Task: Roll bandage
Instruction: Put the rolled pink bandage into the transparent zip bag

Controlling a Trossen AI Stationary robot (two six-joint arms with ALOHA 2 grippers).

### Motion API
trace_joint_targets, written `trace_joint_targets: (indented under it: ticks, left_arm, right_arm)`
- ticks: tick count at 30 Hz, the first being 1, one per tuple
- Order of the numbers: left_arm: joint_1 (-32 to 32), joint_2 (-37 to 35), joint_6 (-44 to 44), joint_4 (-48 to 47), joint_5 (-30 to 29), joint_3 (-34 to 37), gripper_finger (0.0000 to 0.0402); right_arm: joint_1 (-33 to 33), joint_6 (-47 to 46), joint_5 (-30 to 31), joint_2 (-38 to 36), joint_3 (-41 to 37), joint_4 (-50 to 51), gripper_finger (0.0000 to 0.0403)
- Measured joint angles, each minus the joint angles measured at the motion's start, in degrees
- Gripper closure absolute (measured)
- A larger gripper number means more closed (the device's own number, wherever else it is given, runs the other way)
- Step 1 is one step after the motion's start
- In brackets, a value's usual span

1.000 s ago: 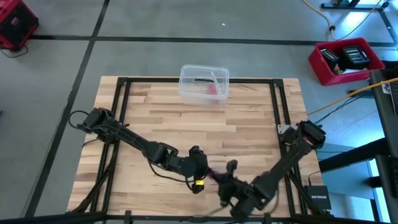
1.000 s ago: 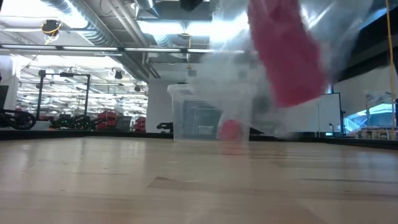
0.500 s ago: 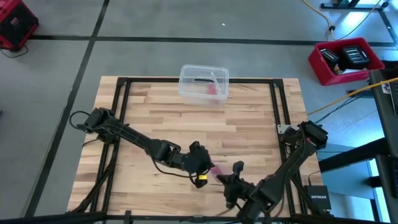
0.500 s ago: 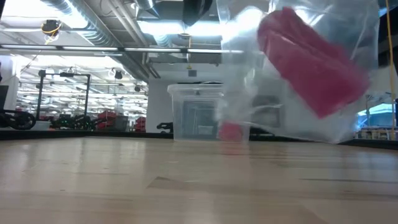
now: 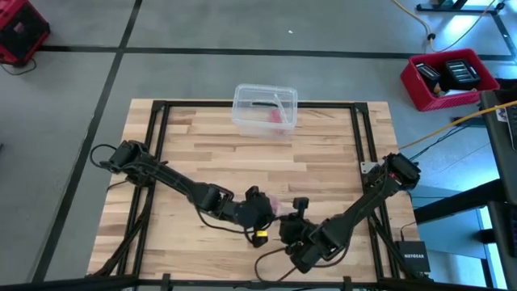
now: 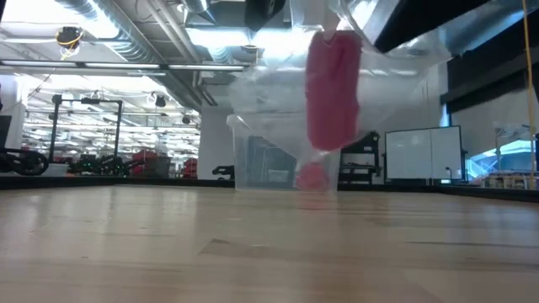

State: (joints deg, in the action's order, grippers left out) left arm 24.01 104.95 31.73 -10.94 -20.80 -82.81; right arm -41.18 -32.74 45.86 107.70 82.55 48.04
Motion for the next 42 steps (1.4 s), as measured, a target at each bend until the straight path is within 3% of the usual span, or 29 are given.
trace_joint_targets:
  ticks: [7, 14, 19, 24, 30, 42]
  left_arm:
    - [0.0, 0.0, -0.1, 0.0, 0.1, 0.0, 0.0398]
    - [0.0, 0.0, -0.2, 1.1, 0.0, 0.0, 0.0398]
    - [0.0, 0.0, -0.2, 1.5, 0.0, 0.0, 0.0398]
    - [0.0, 0.0, -0.2, 1.4, 0.0, 0.0, 0.0398]
    - [-0.1, 0.0, -0.2, 1.2, 0.1, 0.0, 0.0398]
    - [-0.1, 0.0, 0.7, 0.5, 0.0, 0.2, 0.0398]
  right_arm:
    - [-3.2, 1.5, 0.6, -0.2, 5.2, 2.9, 0.0388]
    - [-1.8, -0.2, -1.2, -0.2, 2.3, 4.6, 0.0388]
    - [0.8, 1.7, -2.5, -0.1, -2.2, -2.4, 0.0388]
    - [1.5, 5.9, 4.4, -0.1, -3.9, -8.4, 0.0388]
    - [1.9, 15.4, -2.4, 0.7, -3.9, -19.8, 0.0388]
    - [4.8, 18.5, -0.4, 7.0, -3.9, -28.9, 0.0389]
